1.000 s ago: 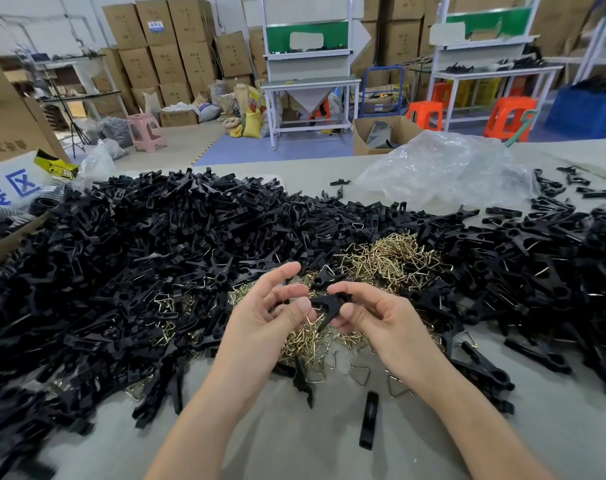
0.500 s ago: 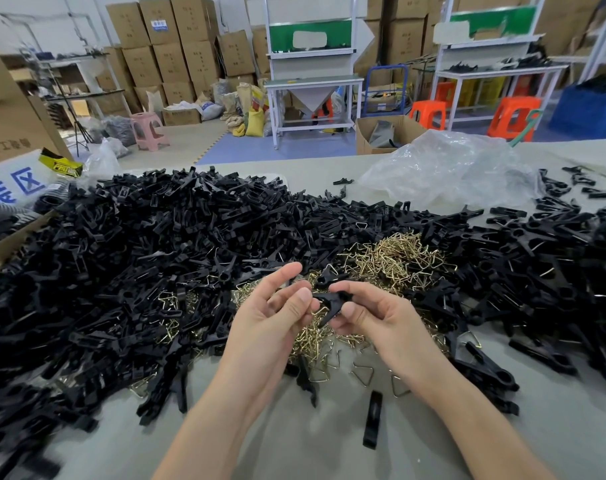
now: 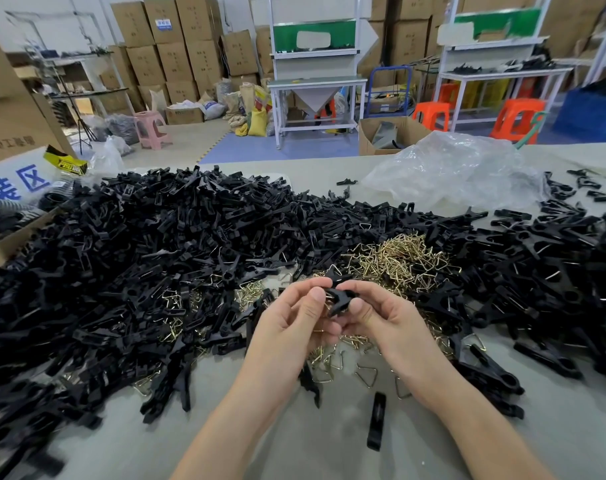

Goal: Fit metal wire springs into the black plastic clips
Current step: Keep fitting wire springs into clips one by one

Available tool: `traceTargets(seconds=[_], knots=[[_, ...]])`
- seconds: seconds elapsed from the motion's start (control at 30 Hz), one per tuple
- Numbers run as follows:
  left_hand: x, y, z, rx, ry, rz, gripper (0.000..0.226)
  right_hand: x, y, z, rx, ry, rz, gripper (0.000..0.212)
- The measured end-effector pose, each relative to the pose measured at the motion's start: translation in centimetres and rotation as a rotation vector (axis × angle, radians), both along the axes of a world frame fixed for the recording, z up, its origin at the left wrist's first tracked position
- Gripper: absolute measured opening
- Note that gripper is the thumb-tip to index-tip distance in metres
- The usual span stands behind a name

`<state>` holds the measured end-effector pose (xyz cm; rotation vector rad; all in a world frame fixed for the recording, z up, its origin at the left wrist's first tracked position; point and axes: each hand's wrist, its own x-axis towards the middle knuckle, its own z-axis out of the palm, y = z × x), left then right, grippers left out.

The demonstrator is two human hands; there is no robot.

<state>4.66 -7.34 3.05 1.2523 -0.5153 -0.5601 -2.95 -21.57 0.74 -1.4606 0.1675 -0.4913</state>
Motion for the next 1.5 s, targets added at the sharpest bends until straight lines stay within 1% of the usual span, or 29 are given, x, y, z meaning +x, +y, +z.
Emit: traceTargets(seconds=[0.07,0.2,0.3,0.37,0.5,0.57,0.7,0.87,1.0,1.1,1.13,1.23,1.3,1.33,1.43,1.5], knots=[[-0.1,-0.1,0.0,-0.04,0.048,-0.027,0.037,-0.1,0.0,0.0,-0.002,-0.002,0.003,0.027],[-0.5,0.0,0.1,-0.141,0.177,-0.151,0.033,-0.2,0.2,0.2,-0.022,-0.009,0.001,0.025],[-0.7,0.0,-0.2,-0.159,0.226,-0.24,0.032,-0.3,0.0,0.3,-0.084,0.006,-0.052,0.024],[-0.7,0.0,-0.3,-0.152,0.232,-0.257,0.032,-0.4,-0.2,0.4,-0.127,0.019,-0.066,0.024],[0.0,0.2,-0.6,-0.116,0.183,-0.253,0.036,-0.8,-0.2,1.1,-0.103,0.003,0.033,0.037],[0.4,0.4,-0.8,-0.091,0.148,-0.272,0.037,-1.1,-0.1,1.4,-0.098,0.033,0.081,0.04],[0.9,0.7,-1.1,0.004,0.047,-0.269,0.043,-1.8,-0.4,1.8,-0.113,0.15,0.169,0.031],[1.2,0.9,-1.4,0.012,0.031,-0.284,0.044,-1.9,-0.3,2.0,-0.108,0.147,0.219,0.039],[1.1,0.8,-1.6,0.028,0.03,-0.308,0.044,-1.6,-0.3,1.5,-0.142,0.13,0.149,0.033],[1.1,0.9,-1.7,0.037,0.016,-0.317,0.047,-1.6,-0.2,1.2,-0.146,0.123,0.144,0.03],[1.1,1.0,-1.7,0.047,0.002,-0.322,0.045,-1.6,-0.2,1.1,-0.147,0.123,0.139,0.029],[0.9,0.7,-1.5,0.083,-0.014,-0.324,0.03,-1.7,-0.2,0.8,-0.166,0.132,0.126,0.03],[0.5,0.5,-1.2,0.102,0.001,-0.338,0.03,-1.7,-0.1,0.7,-0.171,0.126,0.117,0.028],[0.3,0.4,-1.1,0.119,-0.039,-0.347,0.029,-1.7,0.0,0.7,-0.167,0.121,0.105,0.027],[-0.3,0.7,-1.2,0.18,-0.26,-0.351,0.03,-1.5,0.3,0.7,-0.174,0.11,0.09,0.023],[-0.3,0.8,-1.1,0.178,-0.265,-0.338,0.03,-1.3,0.5,0.5,-0.13,0.1,0.095,0.018]])
